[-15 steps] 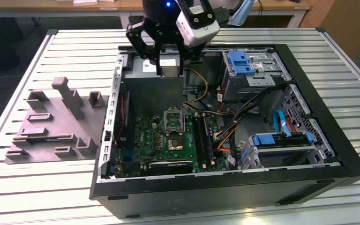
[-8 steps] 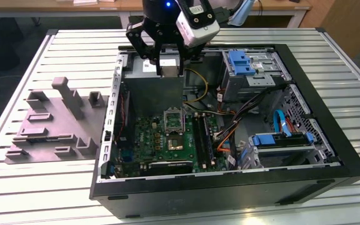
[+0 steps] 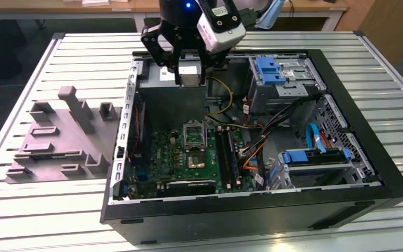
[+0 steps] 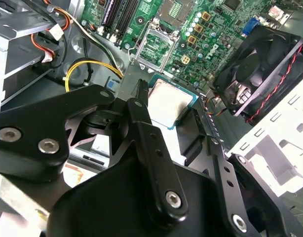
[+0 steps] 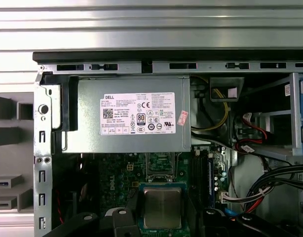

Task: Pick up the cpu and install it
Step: 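Place the cpu into insertion slot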

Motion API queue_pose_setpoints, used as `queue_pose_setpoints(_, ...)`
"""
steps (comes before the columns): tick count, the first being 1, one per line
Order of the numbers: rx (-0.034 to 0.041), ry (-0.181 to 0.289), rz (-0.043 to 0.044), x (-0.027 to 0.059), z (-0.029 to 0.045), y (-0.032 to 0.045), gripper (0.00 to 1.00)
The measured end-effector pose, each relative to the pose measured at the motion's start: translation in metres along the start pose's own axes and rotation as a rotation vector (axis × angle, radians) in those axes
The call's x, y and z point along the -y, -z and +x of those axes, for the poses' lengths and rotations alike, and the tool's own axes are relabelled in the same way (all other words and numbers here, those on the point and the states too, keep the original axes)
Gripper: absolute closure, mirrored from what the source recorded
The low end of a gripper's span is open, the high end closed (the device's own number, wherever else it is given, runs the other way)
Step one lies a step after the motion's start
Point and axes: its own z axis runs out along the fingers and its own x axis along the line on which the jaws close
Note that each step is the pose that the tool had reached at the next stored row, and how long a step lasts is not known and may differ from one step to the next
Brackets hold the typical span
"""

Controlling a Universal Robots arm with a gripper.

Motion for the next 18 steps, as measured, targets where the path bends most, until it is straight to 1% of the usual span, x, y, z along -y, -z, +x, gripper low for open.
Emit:
queue_pose_setpoints(2, -0.0008, 0.0, 0.0002, 0.0009, 0.0, -0.0004, 0.53)
queue_pose_setpoints(3, -0.0025, 0.0, 0.0002, 0.0022, -0.0001, -0.0013, 0.53)
queue_pose_setpoints(9, -0.0072, 0.0, 0.0003, 0.0083, -0.0001, -0.0108, 0.53)
queue_pose_setpoints(12, -0.0073, 0.0, 0.0003, 0.0089, -0.0006, -0.0158, 0.53)
queue_pose_setpoints(18, -0.0073, 0.0, 0.0024, 0.0103, -0.0007, -0.0167, 0.53)
